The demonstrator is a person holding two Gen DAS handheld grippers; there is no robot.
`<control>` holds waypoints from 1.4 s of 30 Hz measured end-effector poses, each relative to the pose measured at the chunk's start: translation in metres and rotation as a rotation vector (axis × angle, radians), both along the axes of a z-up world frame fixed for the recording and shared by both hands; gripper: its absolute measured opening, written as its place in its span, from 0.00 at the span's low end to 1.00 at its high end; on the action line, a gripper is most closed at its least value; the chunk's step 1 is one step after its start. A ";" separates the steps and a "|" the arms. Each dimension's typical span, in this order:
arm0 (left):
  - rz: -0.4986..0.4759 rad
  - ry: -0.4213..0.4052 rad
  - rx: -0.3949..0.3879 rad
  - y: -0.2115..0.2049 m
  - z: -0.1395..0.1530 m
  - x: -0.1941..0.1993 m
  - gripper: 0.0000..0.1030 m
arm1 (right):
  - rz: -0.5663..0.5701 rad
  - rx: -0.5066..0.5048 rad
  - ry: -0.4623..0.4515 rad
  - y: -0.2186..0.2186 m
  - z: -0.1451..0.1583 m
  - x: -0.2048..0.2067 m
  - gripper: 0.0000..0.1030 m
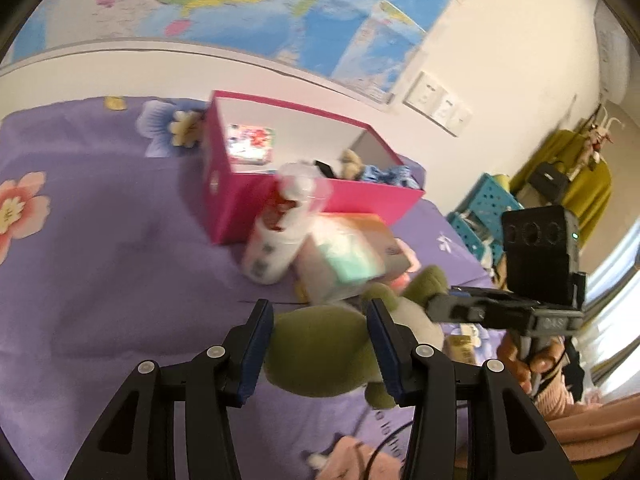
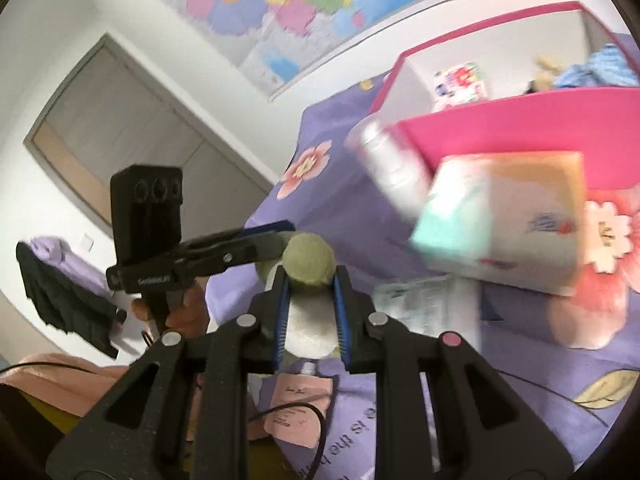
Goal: Organize soft objects
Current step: 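Lift the green plush toy into the pink box and open the right gripper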
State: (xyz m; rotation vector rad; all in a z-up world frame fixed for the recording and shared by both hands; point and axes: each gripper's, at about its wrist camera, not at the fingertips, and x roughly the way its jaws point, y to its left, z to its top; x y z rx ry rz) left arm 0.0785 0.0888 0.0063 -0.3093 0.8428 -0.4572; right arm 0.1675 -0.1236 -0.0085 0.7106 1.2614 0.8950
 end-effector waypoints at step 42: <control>-0.096 -0.173 0.133 -0.061 0.074 0.044 0.52 | -0.211 -0.150 -0.185 -0.076 0.054 0.051 0.26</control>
